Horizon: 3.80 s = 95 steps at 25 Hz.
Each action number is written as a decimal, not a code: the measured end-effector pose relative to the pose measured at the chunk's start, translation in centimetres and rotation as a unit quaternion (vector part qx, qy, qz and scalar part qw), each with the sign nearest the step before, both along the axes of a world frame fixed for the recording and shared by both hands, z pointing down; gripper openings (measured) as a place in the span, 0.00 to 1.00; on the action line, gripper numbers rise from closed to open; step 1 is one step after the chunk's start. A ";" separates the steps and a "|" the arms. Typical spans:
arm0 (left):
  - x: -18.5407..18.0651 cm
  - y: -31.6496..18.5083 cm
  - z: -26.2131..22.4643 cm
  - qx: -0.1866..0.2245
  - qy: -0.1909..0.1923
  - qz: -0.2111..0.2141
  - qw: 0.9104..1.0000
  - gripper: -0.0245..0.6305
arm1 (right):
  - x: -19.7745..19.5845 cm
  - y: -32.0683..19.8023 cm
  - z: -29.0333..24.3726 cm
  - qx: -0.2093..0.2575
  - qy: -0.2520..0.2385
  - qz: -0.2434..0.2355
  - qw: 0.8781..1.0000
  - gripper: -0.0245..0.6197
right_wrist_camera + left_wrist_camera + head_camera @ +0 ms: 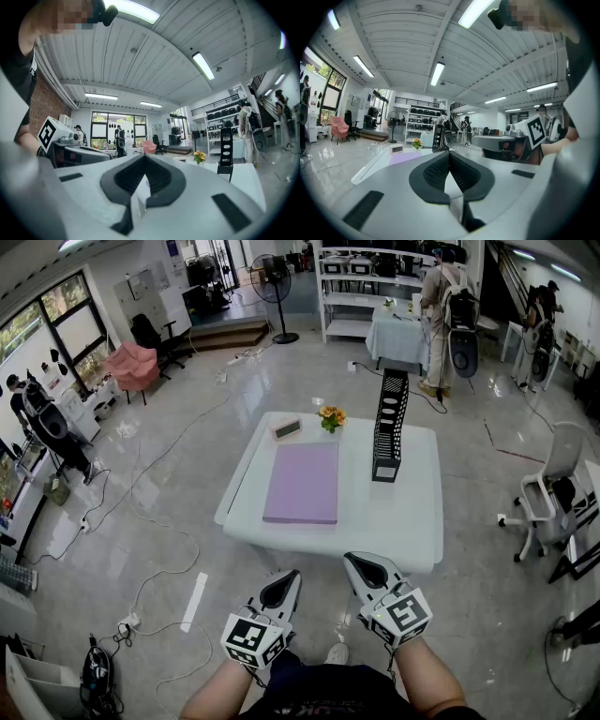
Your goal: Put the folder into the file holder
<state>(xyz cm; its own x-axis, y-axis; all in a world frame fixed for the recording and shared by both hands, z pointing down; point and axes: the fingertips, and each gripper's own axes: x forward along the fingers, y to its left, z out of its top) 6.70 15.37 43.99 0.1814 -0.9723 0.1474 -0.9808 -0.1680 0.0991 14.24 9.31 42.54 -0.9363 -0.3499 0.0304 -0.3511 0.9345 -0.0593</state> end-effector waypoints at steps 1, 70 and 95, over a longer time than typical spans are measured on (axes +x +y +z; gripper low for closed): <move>0.1 0.0 0.0 0.001 -0.001 0.000 1.000 0.04 | 0.1 0.0 0.0 0.001 0.000 -0.001 1.000 0.04; -24.1 -21.4 3.7 -0.028 0.074 0.082 0.993 0.55 | -19.3 -19.5 3.8 -0.107 0.002 0.144 0.984 0.43; -28.7 -26.7 7.5 -0.077 0.112 0.064 0.989 0.55 | -22.2 -26.3 6.2 -0.144 0.035 0.151 0.977 0.43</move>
